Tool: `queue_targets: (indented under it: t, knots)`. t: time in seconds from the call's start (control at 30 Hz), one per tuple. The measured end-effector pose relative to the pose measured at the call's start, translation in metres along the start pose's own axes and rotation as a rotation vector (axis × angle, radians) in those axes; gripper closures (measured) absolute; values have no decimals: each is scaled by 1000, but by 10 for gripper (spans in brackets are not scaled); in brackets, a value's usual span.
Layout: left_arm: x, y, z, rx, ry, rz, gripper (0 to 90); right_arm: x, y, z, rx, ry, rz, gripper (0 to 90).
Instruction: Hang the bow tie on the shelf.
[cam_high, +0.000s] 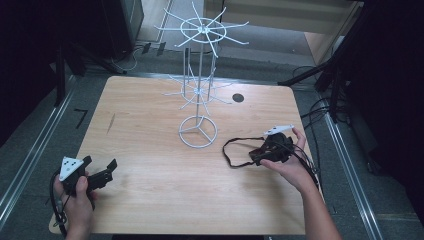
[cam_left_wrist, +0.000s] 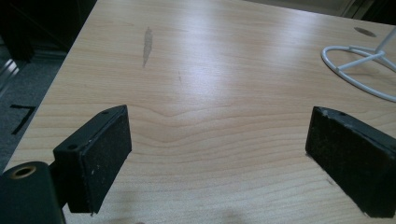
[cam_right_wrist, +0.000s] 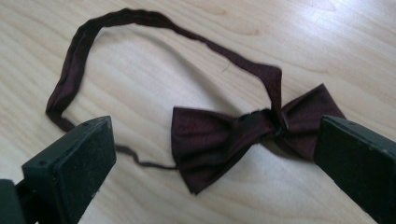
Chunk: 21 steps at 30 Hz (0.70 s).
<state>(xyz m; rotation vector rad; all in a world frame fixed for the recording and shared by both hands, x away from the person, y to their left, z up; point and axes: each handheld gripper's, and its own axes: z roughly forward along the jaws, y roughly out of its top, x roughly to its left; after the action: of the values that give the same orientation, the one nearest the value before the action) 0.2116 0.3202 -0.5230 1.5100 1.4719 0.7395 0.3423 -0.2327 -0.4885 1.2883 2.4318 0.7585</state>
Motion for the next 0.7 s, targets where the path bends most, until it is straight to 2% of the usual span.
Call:
queue_targets:
  t: [0.23,0.63,0.7]
  knots:
    - [0,0,0,4,-4,-1,76,2,18,16,8,-12,24,35]
    - [1,0,1,5,-7,-5,77,20,43,48,101,-50,-12,140]
    - [1,0,1,6,-7,-7,77,24,45,51,106,-55,-15,204]
